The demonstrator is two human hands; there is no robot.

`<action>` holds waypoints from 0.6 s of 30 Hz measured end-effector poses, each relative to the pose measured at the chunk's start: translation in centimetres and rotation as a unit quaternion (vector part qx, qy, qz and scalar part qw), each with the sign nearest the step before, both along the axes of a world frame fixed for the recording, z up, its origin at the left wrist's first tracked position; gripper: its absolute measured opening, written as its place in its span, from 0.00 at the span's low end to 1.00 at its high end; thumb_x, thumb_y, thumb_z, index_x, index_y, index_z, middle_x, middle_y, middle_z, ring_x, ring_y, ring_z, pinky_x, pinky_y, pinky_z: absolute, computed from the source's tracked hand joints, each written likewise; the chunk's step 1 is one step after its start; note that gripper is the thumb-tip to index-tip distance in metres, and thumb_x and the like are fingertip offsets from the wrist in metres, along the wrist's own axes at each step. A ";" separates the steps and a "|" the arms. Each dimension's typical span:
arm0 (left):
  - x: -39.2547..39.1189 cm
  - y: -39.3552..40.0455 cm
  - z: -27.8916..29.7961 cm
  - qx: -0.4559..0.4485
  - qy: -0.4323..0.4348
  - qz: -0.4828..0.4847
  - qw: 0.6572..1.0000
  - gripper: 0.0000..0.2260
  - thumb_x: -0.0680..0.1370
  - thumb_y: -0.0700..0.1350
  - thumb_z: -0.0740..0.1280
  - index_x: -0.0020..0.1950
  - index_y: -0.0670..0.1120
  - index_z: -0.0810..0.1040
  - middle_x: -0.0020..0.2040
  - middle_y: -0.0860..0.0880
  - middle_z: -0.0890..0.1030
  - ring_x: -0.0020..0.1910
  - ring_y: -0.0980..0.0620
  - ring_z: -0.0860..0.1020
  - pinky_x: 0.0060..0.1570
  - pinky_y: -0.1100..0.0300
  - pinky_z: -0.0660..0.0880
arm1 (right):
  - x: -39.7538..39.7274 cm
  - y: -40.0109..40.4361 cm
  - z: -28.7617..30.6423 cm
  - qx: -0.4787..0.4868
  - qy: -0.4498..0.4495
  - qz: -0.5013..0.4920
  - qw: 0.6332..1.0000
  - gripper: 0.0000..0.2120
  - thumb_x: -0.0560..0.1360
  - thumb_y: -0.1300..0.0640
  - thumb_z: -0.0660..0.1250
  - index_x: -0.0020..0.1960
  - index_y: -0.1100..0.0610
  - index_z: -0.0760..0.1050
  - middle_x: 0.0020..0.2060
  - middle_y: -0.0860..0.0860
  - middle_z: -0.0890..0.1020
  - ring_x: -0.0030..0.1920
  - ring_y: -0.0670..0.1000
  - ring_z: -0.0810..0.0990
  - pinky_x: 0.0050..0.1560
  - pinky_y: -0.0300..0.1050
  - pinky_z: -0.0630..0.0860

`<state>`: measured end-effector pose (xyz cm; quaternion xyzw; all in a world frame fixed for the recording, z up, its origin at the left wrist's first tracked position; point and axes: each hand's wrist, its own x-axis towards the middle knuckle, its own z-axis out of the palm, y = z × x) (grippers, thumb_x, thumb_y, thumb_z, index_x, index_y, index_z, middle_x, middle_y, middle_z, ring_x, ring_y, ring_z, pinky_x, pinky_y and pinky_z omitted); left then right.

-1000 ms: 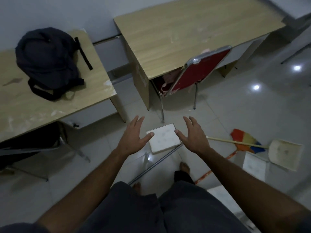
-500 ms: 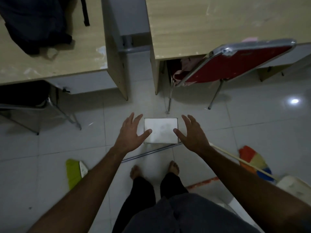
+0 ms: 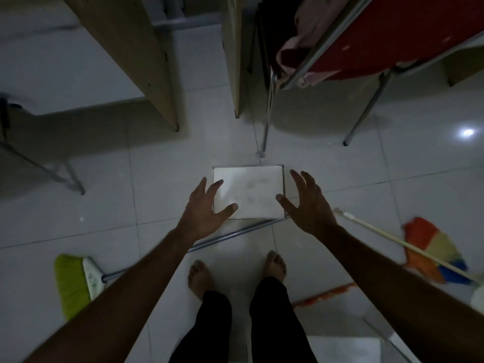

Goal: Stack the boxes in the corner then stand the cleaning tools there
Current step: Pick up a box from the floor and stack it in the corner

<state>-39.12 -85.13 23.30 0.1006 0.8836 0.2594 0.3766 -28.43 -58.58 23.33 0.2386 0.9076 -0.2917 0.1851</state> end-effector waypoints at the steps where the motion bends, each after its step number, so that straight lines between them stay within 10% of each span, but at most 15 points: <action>1: 0.0 0.0 -1.9 -0.002 -0.005 0.006 1.000 0.38 0.74 0.69 0.65 0.80 0.60 0.56 0.83 0.48 0.48 0.81 0.45 0.48 0.76 0.44 0.54 | 0.1 0.1 -1.8 0.000 -0.005 -0.001 1.000 0.40 0.77 0.30 0.59 0.81 0.46 0.50 0.81 0.54 0.54 0.77 0.61 0.60 0.70 0.66 0.68; 18: -0.2 0.9 -25.6 -0.028 0.033 0.022 0.999 0.44 0.69 0.74 0.66 0.80 0.64 0.51 0.82 0.47 0.43 0.80 0.39 0.52 0.75 0.37 0.58 | 0.9 2.5 -25.7 -0.064 -0.043 -0.008 0.997 0.45 0.72 0.28 0.64 0.81 0.39 0.46 0.81 0.55 0.50 0.76 0.64 0.61 0.68 0.65 0.69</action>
